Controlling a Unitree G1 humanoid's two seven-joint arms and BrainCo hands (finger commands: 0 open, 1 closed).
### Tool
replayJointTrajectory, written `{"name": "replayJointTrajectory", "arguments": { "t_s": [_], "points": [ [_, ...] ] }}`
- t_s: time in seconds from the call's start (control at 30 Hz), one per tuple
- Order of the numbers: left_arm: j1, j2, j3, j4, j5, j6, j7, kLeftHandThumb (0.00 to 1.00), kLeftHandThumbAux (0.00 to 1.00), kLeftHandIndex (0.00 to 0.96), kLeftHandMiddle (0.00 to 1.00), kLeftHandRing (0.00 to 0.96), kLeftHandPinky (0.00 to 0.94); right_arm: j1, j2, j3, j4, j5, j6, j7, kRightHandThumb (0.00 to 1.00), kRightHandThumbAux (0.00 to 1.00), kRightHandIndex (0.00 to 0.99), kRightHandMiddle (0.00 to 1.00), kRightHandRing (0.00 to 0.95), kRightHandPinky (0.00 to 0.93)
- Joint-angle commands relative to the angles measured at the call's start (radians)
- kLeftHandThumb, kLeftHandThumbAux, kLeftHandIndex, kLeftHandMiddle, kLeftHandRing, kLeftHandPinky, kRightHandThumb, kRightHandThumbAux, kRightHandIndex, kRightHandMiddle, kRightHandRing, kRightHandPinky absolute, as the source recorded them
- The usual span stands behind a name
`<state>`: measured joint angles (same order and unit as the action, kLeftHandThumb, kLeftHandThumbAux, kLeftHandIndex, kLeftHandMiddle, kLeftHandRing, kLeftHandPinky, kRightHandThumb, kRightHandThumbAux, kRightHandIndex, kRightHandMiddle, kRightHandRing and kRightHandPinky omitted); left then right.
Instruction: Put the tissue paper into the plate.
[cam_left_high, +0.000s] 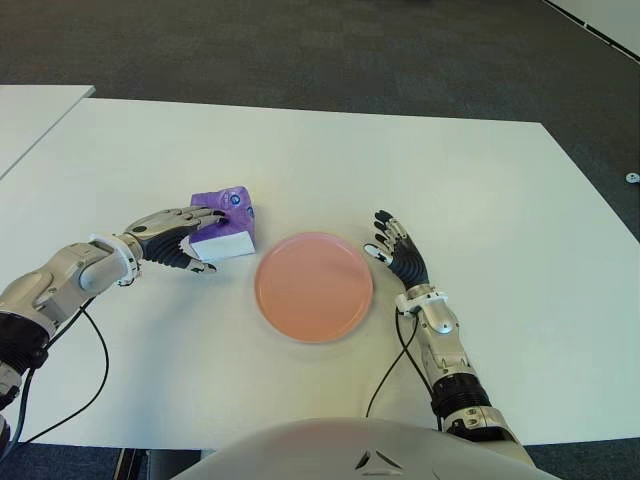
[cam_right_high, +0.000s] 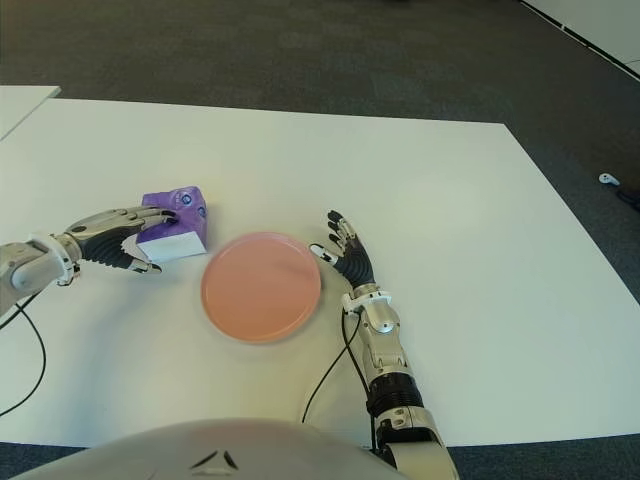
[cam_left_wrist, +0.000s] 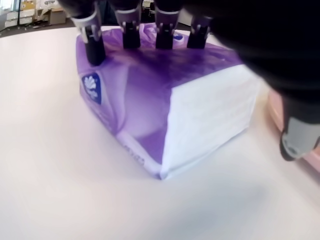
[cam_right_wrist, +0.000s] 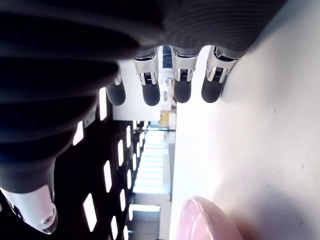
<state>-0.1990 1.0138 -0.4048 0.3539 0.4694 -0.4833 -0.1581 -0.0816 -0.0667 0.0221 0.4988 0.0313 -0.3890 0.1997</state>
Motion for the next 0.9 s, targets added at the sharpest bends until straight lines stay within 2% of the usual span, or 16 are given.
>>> {"name": "replayJointTrajectory", "arguments": {
  "t_s": [0.03,0.27,0.53,0.7,0.8,0.9],
  "points": [
    [0.126,-0.011,-0.057,-0.003,0.045,0.007,-0.127,0.025,0.513,0.000,0.000,0.000,0.046,0.141,0.021,0.019,0.151,-0.013,0.152,-0.004,0.048,0.652,0.000,0.000,0.000,0.000],
    [0.144,-0.022,-0.042,-0.013,0.101,0.028,-0.067,0.030,0.530,0.000,0.000,0.000,0.037,0.136,0.022,0.017,0.161,-0.011,0.147,-0.004,0.051,0.651,0.000,0.000,0.000,0.000],
    [0.068,-0.055,-0.001,0.070,0.221,0.017,0.154,0.101,0.549,0.000,0.000,0.000,0.015,0.132,0.018,0.017,0.170,-0.011,0.145,0.001,0.045,0.650,0.000,0.000,0.000,0.000],
    [0.057,-0.045,0.059,0.012,0.237,0.016,0.238,0.133,0.559,0.000,0.000,0.000,0.007,0.129,0.015,0.016,0.176,-0.011,0.145,0.005,0.041,0.647,0.000,0.000,0.000,0.000],
    [0.081,-0.030,0.117,-0.083,0.233,0.024,0.273,0.141,0.561,0.000,0.000,0.000,0.008,0.128,0.014,0.018,0.177,-0.013,0.146,0.006,0.036,0.646,0.000,0.000,0.000,0.000],
    [0.099,-0.035,0.145,-0.117,0.245,0.030,0.299,0.136,0.562,0.000,0.000,0.000,0.009,0.128,0.014,0.019,0.175,-0.013,0.146,0.008,0.031,0.645,0.000,0.000,0.000,0.000]
  ]
}}
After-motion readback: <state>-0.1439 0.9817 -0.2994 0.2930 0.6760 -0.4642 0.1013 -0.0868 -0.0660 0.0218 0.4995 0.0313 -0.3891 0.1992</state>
